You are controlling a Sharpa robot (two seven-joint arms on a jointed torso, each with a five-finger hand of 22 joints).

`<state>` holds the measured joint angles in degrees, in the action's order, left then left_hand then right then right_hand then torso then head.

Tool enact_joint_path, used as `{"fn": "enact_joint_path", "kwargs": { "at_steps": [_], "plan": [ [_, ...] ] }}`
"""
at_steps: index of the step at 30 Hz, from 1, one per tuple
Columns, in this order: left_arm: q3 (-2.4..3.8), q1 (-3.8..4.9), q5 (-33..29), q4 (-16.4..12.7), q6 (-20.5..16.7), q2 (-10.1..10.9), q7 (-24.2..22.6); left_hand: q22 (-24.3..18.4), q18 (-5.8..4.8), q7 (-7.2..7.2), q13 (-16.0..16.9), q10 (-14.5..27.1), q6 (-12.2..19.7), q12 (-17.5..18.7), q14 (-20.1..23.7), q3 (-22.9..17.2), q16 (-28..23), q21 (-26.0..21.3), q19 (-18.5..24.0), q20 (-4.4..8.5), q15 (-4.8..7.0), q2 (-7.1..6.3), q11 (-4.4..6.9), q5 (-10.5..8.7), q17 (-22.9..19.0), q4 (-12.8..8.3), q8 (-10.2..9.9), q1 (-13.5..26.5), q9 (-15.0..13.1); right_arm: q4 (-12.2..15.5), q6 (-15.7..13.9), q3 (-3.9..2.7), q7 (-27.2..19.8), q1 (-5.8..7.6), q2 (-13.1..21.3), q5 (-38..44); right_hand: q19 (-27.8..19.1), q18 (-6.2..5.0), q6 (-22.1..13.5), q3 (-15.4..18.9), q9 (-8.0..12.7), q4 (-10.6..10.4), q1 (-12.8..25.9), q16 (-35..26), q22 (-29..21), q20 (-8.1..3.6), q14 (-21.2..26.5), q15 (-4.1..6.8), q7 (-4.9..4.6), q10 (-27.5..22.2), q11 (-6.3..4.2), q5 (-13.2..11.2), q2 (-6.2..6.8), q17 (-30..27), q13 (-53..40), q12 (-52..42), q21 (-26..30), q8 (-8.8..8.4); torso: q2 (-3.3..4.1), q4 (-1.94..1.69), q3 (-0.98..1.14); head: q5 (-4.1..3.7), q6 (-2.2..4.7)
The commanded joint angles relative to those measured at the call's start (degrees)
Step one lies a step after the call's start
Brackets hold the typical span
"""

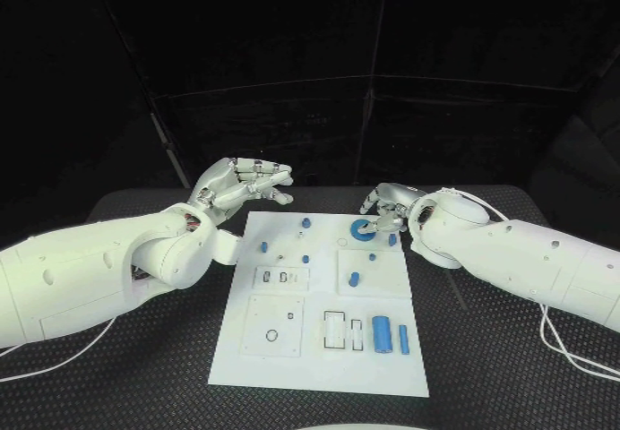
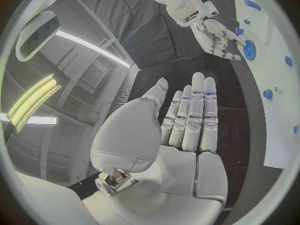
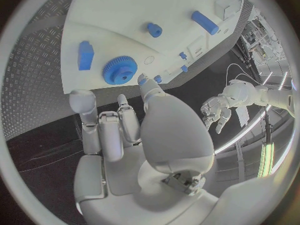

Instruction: Assemble the parts on the task board

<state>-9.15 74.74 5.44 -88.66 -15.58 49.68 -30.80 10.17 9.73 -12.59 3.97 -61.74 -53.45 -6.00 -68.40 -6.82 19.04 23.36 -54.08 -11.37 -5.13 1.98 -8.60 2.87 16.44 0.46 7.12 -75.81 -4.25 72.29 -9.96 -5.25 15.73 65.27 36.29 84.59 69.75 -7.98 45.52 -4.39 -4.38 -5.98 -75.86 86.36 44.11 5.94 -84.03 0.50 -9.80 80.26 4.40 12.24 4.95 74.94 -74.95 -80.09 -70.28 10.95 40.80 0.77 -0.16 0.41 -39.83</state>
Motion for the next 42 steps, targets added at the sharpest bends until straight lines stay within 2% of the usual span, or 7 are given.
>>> {"fn": "enact_joint_path", "kwargs": {
  "at_steps": [1, 6, 17, 30, 32, 34, 42],
  "plan": [
    [0.04, 0.07, -0.10, -0.06, 0.70, -0.07, 0.12, -0.09, 0.60, -0.26, -0.03, 0.06, -0.01, 0.13, 0.52, 0.11, -0.25, -0.37, 0.39, -0.07, -0.04, 0.21, -0.38, -0.11, 0.06, -0.15, -0.39, 0.37, 0.05, -0.18, 2.93, -0.03, 0.71, 0.09, -0.31, 3.02, 0.45, 0.37, -0.01, 0.41, -0.05, 0.04, -0.78, 0.28, 0.09, 0.08, -4.34, -0.46, 0.39, 0.52, 0.00, 0.38, -0.09, 6.29, -0.16, -0.36, -0.25, 0.42, -0.04, -0.10, 0.03, 0.07, -0.17],
    [0.03, 0.07, -0.10, -0.09, 0.68, -0.01, 0.18, -0.11, 0.61, -0.27, -0.02, 0.05, 0.00, 0.17, 0.54, 0.12, -0.29, -0.39, 0.41, -0.09, -0.05, 0.24, -0.39, -0.11, 0.10, -0.15, -0.42, 0.41, 0.06, -0.58, 3.80, -0.03, 1.13, 0.08, -0.71, 4.04, 0.43, 0.38, -0.08, 0.33, -0.04, 0.20, -1.21, 0.36, 0.20, 0.07, -4.34, -0.44, 0.42, 0.51, -0.04, 0.51, -0.42, 6.41, -0.28, -0.46, -0.35, 0.62, -0.07, -0.04, 0.07, 0.38, -0.04],
    [0.03, 0.08, -0.10, -0.17, 0.63, 0.09, 0.26, -0.11, 0.61, -0.27, -0.02, 0.05, 0.00, 0.17, 0.54, 0.12, -0.29, -0.39, 0.41, -0.09, -0.05, 0.24, -0.39, -0.11, 0.10, -0.15, -0.42, 0.41, 0.06, -1.10, 5.94, -0.03, 1.41, -0.03, -1.22, 5.13, 0.45, 0.41, -0.10, 0.19, -0.05, 0.58, -1.89, 0.42, 0.46, 0.05, -4.33, -0.43, 0.45, 0.46, -0.06, 0.69, -0.81, 6.48, -0.39, -0.55, -0.55, 0.95, -0.06, -0.01, 0.08, 0.25, -0.18],
    [0.03, 0.08, -0.10, -0.19, 0.65, 0.14, 0.29, -0.11, 0.61, -0.27, -0.02, 0.05, 0.00, 0.17, 0.54, 0.12, -0.29, -0.39, 0.41, -0.09, -0.05, 0.24, -0.39, -0.11, 0.10, -0.15, -0.42, 0.41, 0.06, -1.65, 5.82, -0.02, 1.55, -0.10, -1.42, 5.23, 0.32, 0.41, 0.43, -0.41, -0.14, 1.35, -3.09, 0.47, 0.65, 0.00, -4.29, -0.35, 0.55, 0.43, -0.16, 0.86, -1.98, 6.53, -0.57, -0.66, -0.73, 1.78, -0.03, -0.01, 0.11, 0.29, -0.36],
    [0.03, 0.08, -0.10, -0.19, 0.66, 0.14, 0.28, -0.12, 0.61, -0.27, -0.02, 0.04, 0.01, 0.22, 0.56, 0.10, -0.33, -0.41, 0.42, -0.10, -0.06, 0.31, -0.40, -0.11, 0.15, -0.16, -0.47, 0.40, 0.06, -1.73, 5.86, -0.02, 1.56, -0.10, -1.48, 5.49, 0.27, 0.43, 0.54, -1.21, -0.12, 2.18, -4.18, 0.53, 0.79, -0.04, -4.29, -0.33, 0.54, 0.41, -0.17, -1.39, -2.57, 6.65, -0.64, -0.69, -0.86, 2.12, -0.02, 0.04, 0.11, 0.40, -0.52],
    [0.03, 0.08, -0.10, -0.19, 0.69, 0.14, 0.29, -0.13, 0.61, -0.28, -0.01, 0.04, 0.00, 0.25, 0.56, 0.10, -0.35, -0.41, 0.42, -0.11, -0.07, 0.36, -0.40, -0.11, 0.17, -0.12, -0.48, 0.46, 0.06, -1.78, 5.83, -0.02, 1.58, -0.10, -1.53, 5.81, 0.28, 0.45, 0.62, -1.82, -0.09, 2.76, -4.80, 0.60, 0.97, -0.04, -4.31, -0.34, 0.54, 0.44, -0.18, -2.44, -2.88, 6.81, -0.75, -0.74, -0.99, 2.35, -0.01, 0.03, 0.13, 0.39, -0.58],
    [0.03, 0.08, -0.10, -0.18, 0.73, 0.13, 0.32, -0.14, 0.62, -0.29, -0.01, 0.03, -0.01, 0.27, 0.57, 0.12, -0.36, -0.42, 0.43, -0.12, -0.08, 0.40, -0.41, -0.11, 0.20, -0.08, -0.50, 0.53, 0.06, -2.03, 5.16, -0.02, 1.51, -0.11, -1.95, 7.18, 0.28, 0.49, 0.97, -3.12, -0.05, 4.05, -5.92, 0.70, 1.31, -0.06, -4.34, -0.37, 0.49, 0.52, -0.16, -2.71, -3.32, 7.05, -0.91, -0.81, -1.23, 2.83, -0.02, 0.00, 0.14, 0.34, -0.79]
  ]
}}
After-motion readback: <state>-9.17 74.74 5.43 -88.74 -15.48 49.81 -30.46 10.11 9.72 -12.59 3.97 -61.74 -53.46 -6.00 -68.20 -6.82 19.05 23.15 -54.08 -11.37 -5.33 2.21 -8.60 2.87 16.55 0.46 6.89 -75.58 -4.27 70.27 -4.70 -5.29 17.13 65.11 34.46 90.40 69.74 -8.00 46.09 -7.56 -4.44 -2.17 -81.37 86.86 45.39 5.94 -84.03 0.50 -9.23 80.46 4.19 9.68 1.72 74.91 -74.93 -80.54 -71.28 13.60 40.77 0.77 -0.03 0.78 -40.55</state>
